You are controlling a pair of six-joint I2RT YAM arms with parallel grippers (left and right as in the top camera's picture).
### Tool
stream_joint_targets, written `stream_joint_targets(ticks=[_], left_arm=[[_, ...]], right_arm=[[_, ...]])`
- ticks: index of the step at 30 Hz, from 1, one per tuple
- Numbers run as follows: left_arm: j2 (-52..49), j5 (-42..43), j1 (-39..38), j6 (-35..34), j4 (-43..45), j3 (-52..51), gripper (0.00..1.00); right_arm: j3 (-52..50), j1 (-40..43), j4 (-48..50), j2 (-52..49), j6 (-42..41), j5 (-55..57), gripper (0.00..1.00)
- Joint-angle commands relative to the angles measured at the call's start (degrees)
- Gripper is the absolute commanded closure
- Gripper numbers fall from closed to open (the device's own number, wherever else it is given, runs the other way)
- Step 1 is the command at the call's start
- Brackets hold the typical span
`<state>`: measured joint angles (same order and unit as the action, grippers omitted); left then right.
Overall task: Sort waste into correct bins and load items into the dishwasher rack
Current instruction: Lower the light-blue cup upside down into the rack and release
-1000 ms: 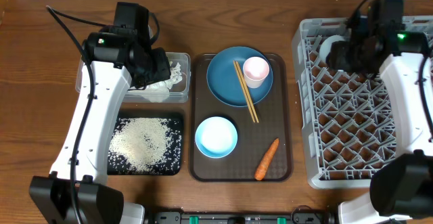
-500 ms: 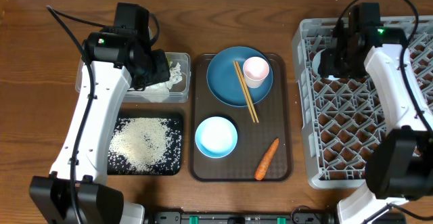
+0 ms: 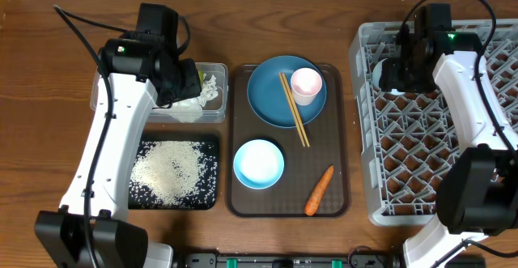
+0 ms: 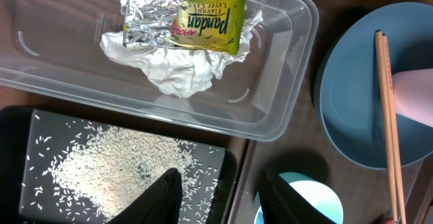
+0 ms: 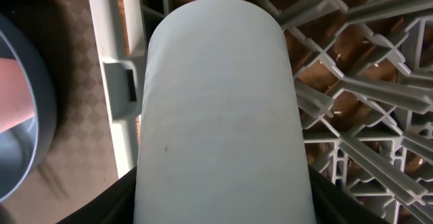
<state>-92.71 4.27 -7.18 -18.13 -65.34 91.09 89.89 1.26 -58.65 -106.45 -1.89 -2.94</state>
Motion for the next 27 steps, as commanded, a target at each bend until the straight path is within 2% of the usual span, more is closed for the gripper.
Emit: stream_joint_targets(ticks=[1,4,10,13,16,20,22,27], left_arm=[[-0.07,-0.92,0.09,0.55,0.09,-0.22,0.59],[-0.07,-0.92,0.09,0.52,0.11,-0.22,0.59],[-0.07,-0.9,0.09,0.55,0.09,-0.22,0.6],[-0.07,-0.9,0.09,0.55,0.11,-0.22,0.59],[-0.07,-0.9,0.09,0.55,0.11,-0.22,0.59],[-0.07,-0.9,0.09,0.55,0.37,-0.22,0.59],[-0.07,-0.9,0.09,0.55,0.66,-0.22,0.59],[-0.07,-0.9,0.09,0.55,1.42,-0.22,0.59]], right_arm=[[-0.87,-0.59,0.63,-0.61,0.87,0.59,0.78],[-0.9,-0.59,0.83,-0.63,0.87,0.59,0.7],[-1.18,-0.59,0.7,-0.66,0.85,0.59,0.68],[-1.2,-0.59,0.7,-0.7,0.87,0.59,0.59],[-1.18,-0.59,0.72,-0.7,0.85,0.59,0.42],[-1.18,-0.59,1.22,-0.7,0.87,0.59,0.31],[-1.11,-0.59,1.22,-0.7,0.85,0.57,0.27],[-1.07,-0.59,1.09,-0.7,0.85,0.57,0.23]])
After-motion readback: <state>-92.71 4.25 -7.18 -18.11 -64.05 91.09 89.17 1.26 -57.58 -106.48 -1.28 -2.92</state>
